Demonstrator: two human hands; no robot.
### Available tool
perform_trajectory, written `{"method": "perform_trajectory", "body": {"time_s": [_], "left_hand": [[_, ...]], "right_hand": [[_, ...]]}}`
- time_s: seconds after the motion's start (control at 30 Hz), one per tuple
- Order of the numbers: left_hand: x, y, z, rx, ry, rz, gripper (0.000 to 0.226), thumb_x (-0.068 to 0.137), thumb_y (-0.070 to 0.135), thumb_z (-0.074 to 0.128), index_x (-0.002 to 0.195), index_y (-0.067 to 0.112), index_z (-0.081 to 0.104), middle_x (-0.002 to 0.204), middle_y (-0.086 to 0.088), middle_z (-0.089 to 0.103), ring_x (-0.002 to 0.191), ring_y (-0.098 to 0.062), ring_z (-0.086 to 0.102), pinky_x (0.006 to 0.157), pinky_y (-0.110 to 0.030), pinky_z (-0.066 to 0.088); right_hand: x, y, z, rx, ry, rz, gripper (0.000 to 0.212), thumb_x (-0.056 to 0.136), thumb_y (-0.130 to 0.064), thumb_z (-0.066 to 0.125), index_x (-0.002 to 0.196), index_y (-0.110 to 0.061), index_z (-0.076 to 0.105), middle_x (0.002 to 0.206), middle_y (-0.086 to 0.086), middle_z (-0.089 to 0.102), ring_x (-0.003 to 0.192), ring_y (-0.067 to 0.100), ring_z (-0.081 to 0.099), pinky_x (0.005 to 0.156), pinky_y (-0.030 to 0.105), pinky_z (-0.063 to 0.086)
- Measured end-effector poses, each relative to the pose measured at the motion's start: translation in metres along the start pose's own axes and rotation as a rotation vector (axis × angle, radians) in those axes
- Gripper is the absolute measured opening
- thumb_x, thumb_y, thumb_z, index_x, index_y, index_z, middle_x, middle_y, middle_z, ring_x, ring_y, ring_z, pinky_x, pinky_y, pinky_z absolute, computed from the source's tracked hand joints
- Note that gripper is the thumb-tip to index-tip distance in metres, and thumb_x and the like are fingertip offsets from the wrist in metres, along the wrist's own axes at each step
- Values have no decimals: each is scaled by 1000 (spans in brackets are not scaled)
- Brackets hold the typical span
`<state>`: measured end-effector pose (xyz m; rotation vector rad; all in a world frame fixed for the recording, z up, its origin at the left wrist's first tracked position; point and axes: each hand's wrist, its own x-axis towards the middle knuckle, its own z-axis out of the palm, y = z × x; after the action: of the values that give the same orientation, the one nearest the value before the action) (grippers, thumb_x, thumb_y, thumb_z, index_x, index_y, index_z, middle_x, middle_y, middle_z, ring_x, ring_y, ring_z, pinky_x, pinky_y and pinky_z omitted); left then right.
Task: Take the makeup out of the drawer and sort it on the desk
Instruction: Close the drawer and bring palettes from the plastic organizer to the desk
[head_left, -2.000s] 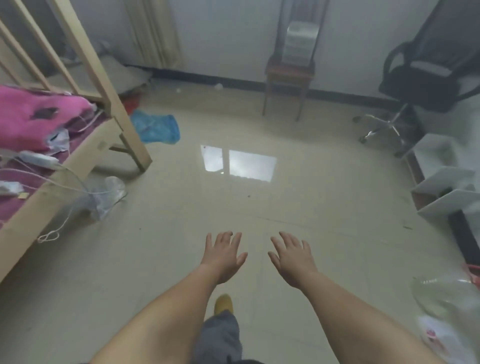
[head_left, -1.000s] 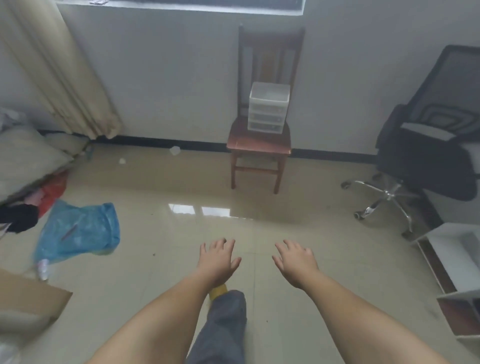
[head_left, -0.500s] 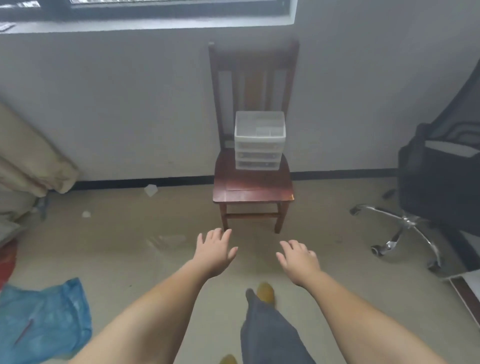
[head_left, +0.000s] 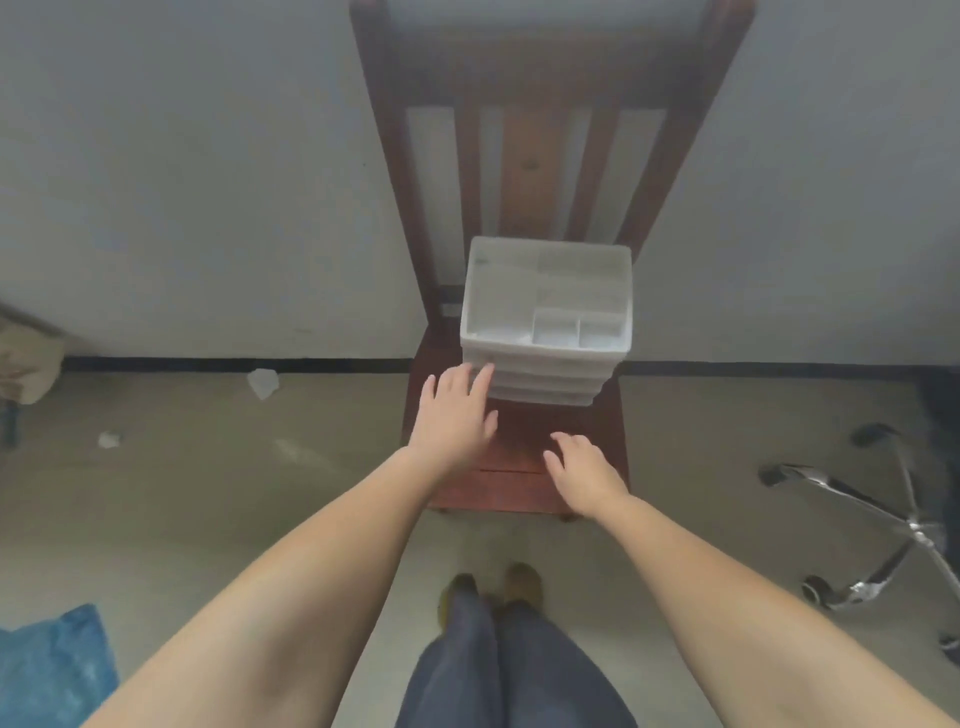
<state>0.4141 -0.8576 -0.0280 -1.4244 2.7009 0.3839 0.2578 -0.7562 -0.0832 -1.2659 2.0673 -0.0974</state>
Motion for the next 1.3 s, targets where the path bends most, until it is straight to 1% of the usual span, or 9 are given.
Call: {"method": "perform_trajectory", "body": {"time_s": [0.17,0.3,0.53,0.7,0.93,1.03,1.17,1.23,1.3], "left_hand": [[92,-21,47,36,250,153,39,82,25,66,118,12,59,112,-11,59,108,-33,56,108,-52,31],[138,-35,72,22,495,203,21,83,35,53,83,15,63,77,-3,58,75,-29,58,92,-40,33],[145,-38,86,22,541,219,22,83,37,54,77,18,62,74,-1,57,72,-27,54,85,-40,31],[145,-41,83,-3,491,227,25,85,39,52,78,17,62,75,-1,57,73,-27,54,86,-40,30],[141,-40,84,-7,459,223,22,87,36,52,80,17,61,77,-1,57,74,-28,52,88,-39,30],[139,-38,83,-23,434,213,20,87,35,53,86,17,62,84,-2,59,80,-29,54,93,-43,33],[111,-37,92,-47,513,278,28,85,24,55,111,14,53,112,-8,52,101,-27,47,102,-52,32],[87,-35,112,-140,452,457,24,84,16,53,107,12,50,108,-8,52,95,-27,48,87,-42,40],[75,-33,140,-136,186,575,19,84,14,49,103,11,53,98,-9,59,84,-29,55,68,-35,44]], "right_hand": [[112,1,37,827,85,365,38,99,-17,32,136,-11,41,136,12,49,124,29,47,105,42,39],[180,0,59,1565,86,603,40,101,-9,31,140,-9,35,135,12,48,128,26,47,99,42,43],[212,-5,69,1948,187,711,35,99,-6,30,127,-12,50,123,7,58,121,24,53,97,41,44],[189,2,95,1958,206,818,30,93,5,25,94,-12,50,91,9,57,110,31,55,95,44,46],[119,13,129,1992,133,893,47,91,13,19,132,0,37,138,24,42,126,36,47,93,44,44],[110,18,114,1882,-50,863,49,94,9,22,143,3,26,142,25,41,128,34,46,94,42,43],[99,22,65,1155,-353,623,28,98,-3,32,115,0,54,112,20,64,82,19,69,64,23,55],[103,28,40,848,-242,443,30,97,-3,30,91,-8,59,105,19,69,65,11,67,54,20,53],[114,35,27,493,-37,251,27,95,-6,35,95,-12,61,108,12,67,79,16,66,68,27,53]]}}
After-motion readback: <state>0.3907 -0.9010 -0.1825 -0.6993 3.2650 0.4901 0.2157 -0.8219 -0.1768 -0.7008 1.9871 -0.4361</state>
